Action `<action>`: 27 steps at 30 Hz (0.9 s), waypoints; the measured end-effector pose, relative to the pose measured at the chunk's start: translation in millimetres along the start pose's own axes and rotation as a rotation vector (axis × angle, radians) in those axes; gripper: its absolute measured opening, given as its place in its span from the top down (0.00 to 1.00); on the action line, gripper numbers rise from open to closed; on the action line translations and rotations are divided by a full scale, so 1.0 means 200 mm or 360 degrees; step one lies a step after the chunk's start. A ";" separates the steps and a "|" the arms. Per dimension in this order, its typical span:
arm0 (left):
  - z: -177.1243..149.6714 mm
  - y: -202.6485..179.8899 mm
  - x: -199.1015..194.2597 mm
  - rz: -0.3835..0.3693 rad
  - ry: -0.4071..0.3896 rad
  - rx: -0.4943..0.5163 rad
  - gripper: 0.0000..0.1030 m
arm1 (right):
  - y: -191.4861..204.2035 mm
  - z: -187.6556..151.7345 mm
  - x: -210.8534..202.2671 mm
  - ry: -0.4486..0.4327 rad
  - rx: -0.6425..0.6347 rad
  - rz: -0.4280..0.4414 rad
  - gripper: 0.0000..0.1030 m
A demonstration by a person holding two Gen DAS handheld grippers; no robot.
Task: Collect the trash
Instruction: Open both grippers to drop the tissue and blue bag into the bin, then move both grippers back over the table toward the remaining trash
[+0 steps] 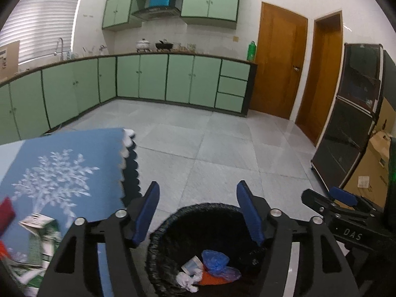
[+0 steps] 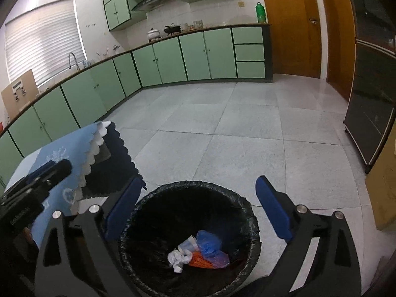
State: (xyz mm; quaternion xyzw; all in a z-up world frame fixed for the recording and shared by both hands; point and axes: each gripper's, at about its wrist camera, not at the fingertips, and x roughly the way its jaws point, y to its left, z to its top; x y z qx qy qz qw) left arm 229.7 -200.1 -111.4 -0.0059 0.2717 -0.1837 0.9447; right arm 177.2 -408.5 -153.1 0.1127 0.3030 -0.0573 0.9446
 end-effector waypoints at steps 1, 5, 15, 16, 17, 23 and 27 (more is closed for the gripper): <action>0.01 0.02 -0.04 0.0012 -0.0018 -0.0007 0.36 | 0.02 0.00 -0.02 -0.0012 -0.0008 0.0010 0.11; 0.05 0.12 -0.19 0.0071 -0.0080 -0.0020 0.30 | 0.12 0.02 -0.12 -0.0080 -0.0075 0.0046 0.10; -0.01 0.43 -0.57 0.0301 -0.0161 -0.0064 0.27 | 0.44 0.02 -0.26 -0.0139 -0.0104 0.0219 0.08; -0.02 0.46 -0.60 0.0323 -0.0165 -0.0064 0.27 | 0.48 0.00 -0.27 -0.0134 -0.0118 0.0240 0.08; -0.03 0.48 -0.64 0.0343 -0.0165 -0.0067 0.27 | 0.52 -0.01 -0.27 -0.0130 -0.0128 0.0255 0.08; -0.14 0.66 -0.82 0.0477 -0.0153 -0.0083 0.26 | 0.74 -0.06 -0.33 -0.0127 -0.0172 0.0353 0.08; -0.23 0.74 -0.92 0.0538 -0.0129 -0.0099 0.26 | 0.84 -0.10 -0.37 -0.0121 -0.0202 0.0399 0.08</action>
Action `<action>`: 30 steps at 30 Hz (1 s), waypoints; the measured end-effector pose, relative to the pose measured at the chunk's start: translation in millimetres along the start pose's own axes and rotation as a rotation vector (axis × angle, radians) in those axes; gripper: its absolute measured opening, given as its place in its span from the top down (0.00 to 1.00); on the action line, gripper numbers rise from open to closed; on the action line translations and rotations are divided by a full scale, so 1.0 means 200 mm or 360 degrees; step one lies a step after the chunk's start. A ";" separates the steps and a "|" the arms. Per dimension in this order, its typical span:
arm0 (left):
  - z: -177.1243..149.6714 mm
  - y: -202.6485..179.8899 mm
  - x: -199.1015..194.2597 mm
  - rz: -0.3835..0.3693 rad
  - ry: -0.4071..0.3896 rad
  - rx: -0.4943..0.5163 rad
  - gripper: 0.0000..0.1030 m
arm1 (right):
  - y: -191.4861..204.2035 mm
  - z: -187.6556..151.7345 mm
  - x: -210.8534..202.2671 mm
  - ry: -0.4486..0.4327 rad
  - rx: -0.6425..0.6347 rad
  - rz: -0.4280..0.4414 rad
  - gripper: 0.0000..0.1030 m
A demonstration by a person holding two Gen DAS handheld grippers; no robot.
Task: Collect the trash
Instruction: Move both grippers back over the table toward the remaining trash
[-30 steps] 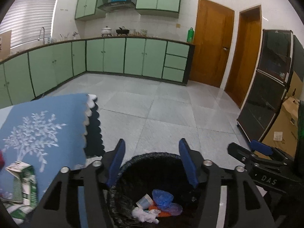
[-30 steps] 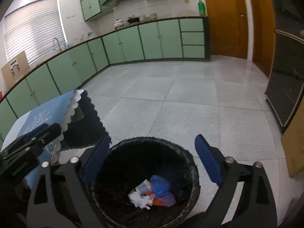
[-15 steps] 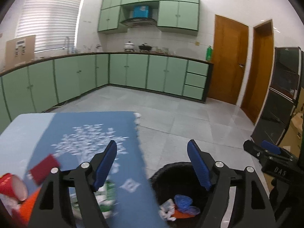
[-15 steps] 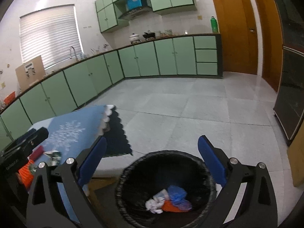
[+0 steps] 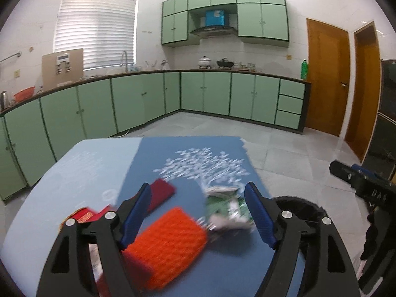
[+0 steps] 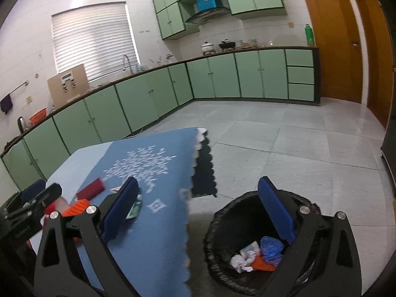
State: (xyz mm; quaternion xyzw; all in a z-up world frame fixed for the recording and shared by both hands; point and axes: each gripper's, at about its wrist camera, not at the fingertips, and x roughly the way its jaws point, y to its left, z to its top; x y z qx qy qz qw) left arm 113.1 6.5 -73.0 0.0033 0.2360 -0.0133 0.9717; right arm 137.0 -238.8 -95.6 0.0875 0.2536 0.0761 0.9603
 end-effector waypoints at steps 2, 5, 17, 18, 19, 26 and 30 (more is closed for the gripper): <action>-0.04 0.06 -0.03 0.0029 0.0003 0.0000 0.26 | 0.05 -0.01 -0.01 0.0002 -0.0015 0.0021 0.08; -0.10 0.13 -0.08 0.0057 0.0017 -0.0021 0.26 | 0.13 -0.04 -0.02 0.0005 -0.0034 0.0050 0.08; -0.28 0.30 -0.13 0.0101 0.0097 -0.0110 0.26 | 0.36 -0.17 0.00 0.0073 -0.0115 0.0153 0.08; -0.29 0.31 -0.13 0.0102 0.0101 -0.0121 0.26 | 0.37 -0.17 0.00 0.0074 -0.0126 0.0156 0.08; -0.30 0.32 -0.12 0.0103 0.0111 -0.0139 0.26 | 0.38 -0.17 -0.01 0.0074 -0.0139 0.0157 0.08; -0.35 0.36 -0.10 0.0078 0.0135 -0.0168 0.26 | 0.42 -0.18 0.00 0.0096 -0.0159 0.0152 0.08; -0.37 0.37 -0.06 0.0063 0.0160 -0.0169 0.27 | 0.44 -0.19 0.01 0.0099 -0.0172 0.0148 0.08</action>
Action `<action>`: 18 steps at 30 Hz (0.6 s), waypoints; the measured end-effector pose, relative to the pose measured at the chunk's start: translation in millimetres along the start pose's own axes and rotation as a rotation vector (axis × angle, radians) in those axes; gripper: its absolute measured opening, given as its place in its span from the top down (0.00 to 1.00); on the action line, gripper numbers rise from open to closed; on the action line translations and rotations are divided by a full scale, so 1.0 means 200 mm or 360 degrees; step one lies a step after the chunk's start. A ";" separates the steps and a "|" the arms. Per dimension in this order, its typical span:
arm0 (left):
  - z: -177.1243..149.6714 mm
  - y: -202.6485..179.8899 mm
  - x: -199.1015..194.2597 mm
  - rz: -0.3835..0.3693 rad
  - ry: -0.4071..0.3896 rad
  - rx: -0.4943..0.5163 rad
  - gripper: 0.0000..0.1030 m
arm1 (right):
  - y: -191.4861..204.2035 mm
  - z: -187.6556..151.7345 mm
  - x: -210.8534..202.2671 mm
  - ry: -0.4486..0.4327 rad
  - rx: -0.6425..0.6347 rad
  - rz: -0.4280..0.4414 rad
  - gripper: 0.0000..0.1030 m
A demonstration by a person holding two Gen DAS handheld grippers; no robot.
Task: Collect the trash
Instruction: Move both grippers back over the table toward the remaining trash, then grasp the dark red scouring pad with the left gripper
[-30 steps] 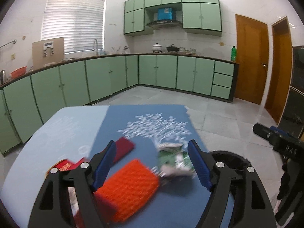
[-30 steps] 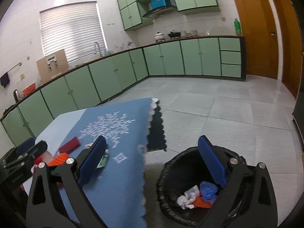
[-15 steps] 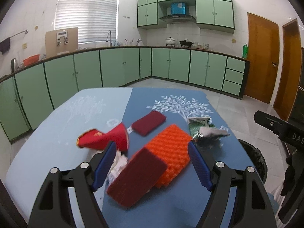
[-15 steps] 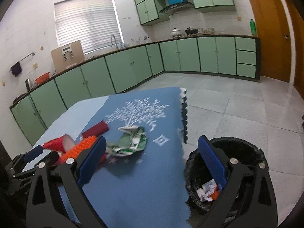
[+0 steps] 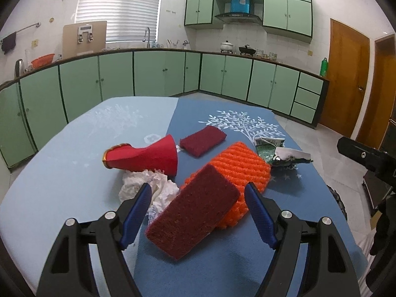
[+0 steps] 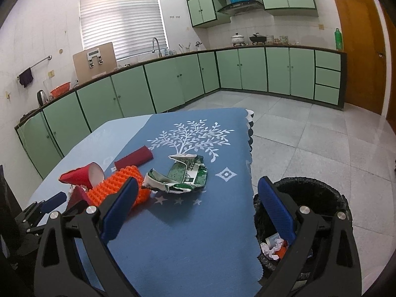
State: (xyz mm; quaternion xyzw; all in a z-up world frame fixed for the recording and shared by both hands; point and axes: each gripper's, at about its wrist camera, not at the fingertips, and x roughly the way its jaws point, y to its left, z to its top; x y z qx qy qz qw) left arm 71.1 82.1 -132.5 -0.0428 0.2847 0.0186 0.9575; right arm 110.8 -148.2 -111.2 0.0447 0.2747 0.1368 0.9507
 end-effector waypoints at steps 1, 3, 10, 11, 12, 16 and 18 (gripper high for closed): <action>0.00 0.00 0.01 -0.0006 0.0003 0.0001 0.29 | 0.00 0.00 0.00 0.0003 -0.0001 -0.0001 0.08; 0.00 0.00 0.02 -0.0015 0.0015 0.0005 0.35 | 0.01 0.00 0.01 0.0008 0.0000 -0.0002 0.08; 0.00 0.00 0.01 -0.0027 -0.0002 -0.0013 0.43 | 0.03 -0.01 0.03 0.0025 -0.0014 0.0003 0.08; 0.01 -0.01 -0.01 -0.0022 -0.0018 -0.0017 0.43 | 0.03 -0.01 0.03 0.0025 -0.0017 0.0004 0.08; 0.02 -0.01 -0.03 -0.0018 -0.0042 -0.0016 0.43 | 0.03 -0.01 0.03 0.0024 -0.0019 0.0005 0.08; 0.07 -0.03 -0.08 -0.0037 -0.0112 -0.0011 0.43 | 0.04 0.00 0.03 0.0018 -0.0016 0.0005 0.08; 0.09 -0.03 -0.10 -0.0047 -0.0131 -0.0020 0.43 | 0.04 0.00 0.04 0.0012 -0.0016 0.0005 0.08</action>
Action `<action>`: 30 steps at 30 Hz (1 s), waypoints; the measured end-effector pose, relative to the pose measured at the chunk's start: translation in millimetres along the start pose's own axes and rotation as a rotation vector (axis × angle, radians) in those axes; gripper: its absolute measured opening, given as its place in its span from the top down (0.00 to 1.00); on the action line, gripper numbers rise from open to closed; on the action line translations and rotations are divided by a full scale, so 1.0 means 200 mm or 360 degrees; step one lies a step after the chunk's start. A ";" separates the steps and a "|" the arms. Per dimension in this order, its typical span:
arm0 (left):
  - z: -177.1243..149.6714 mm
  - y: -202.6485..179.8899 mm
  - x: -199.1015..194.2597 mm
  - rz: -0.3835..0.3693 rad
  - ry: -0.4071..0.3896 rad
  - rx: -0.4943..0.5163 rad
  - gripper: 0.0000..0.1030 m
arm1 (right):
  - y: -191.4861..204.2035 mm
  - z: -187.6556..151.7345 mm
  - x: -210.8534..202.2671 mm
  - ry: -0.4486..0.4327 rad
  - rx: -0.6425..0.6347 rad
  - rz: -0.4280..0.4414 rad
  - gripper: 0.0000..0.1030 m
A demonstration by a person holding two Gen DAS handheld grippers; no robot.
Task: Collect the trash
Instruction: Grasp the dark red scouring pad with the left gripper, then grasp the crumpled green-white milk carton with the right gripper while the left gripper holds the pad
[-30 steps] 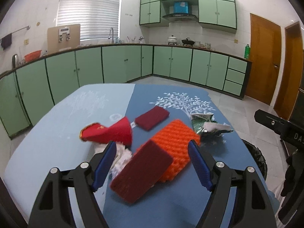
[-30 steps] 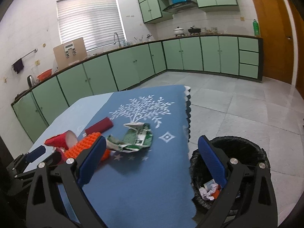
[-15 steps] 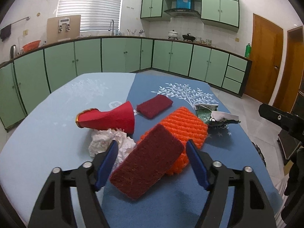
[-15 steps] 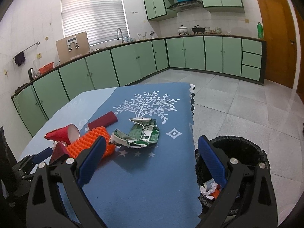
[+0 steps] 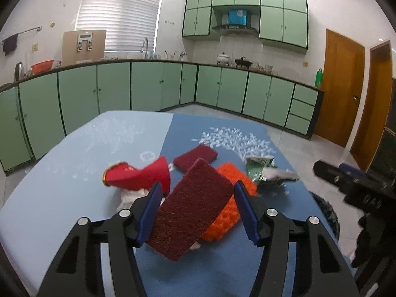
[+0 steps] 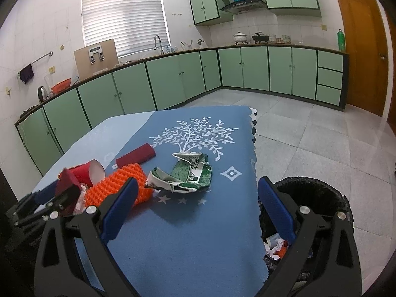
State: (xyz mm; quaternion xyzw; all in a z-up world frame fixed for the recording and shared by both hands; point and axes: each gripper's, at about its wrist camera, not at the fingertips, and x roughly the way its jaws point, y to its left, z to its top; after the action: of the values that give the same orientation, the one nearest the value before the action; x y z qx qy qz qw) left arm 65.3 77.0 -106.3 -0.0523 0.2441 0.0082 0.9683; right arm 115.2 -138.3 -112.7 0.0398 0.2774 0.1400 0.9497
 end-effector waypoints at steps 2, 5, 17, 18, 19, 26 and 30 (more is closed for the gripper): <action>0.03 -0.01 0.00 -0.0009 -0.0013 -0.0001 0.43 | 0.01 0.01 0.00 -0.0009 -0.0007 0.0003 0.08; 0.06 -0.02 0.03 -0.0011 -0.0019 -0.0002 0.43 | 0.02 0.03 0.03 -0.0019 -0.0017 0.0000 0.08; 0.17 -0.02 0.20 0.0014 -0.0027 -0.0029 0.43 | -0.02 0.15 0.18 0.0003 0.0013 0.0006 0.08; 0.18 -0.01 0.21 0.0017 -0.0026 -0.0032 0.43 | -0.01 0.15 0.19 0.0012 0.0020 0.0008 0.08; 0.18 -0.01 0.21 0.0022 -0.0024 -0.0034 0.43 | 0.00 0.14 0.21 0.0027 0.0021 0.0013 0.08; 0.17 0.04 0.25 0.0046 0.0013 -0.0033 0.43 | 0.09 0.10 0.30 0.0131 0.0038 0.0003 0.08; 0.17 0.07 0.26 0.0047 0.0019 -0.0044 0.43 | 0.13 0.07 0.35 0.0196 0.0037 -0.0024 0.08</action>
State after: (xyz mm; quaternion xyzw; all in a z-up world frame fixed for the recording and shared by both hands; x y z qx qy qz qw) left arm 126.0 94.4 -102.6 -0.0622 0.2504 0.0254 0.9658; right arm 172.2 -93.4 -133.2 0.0400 0.3372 0.1316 0.9313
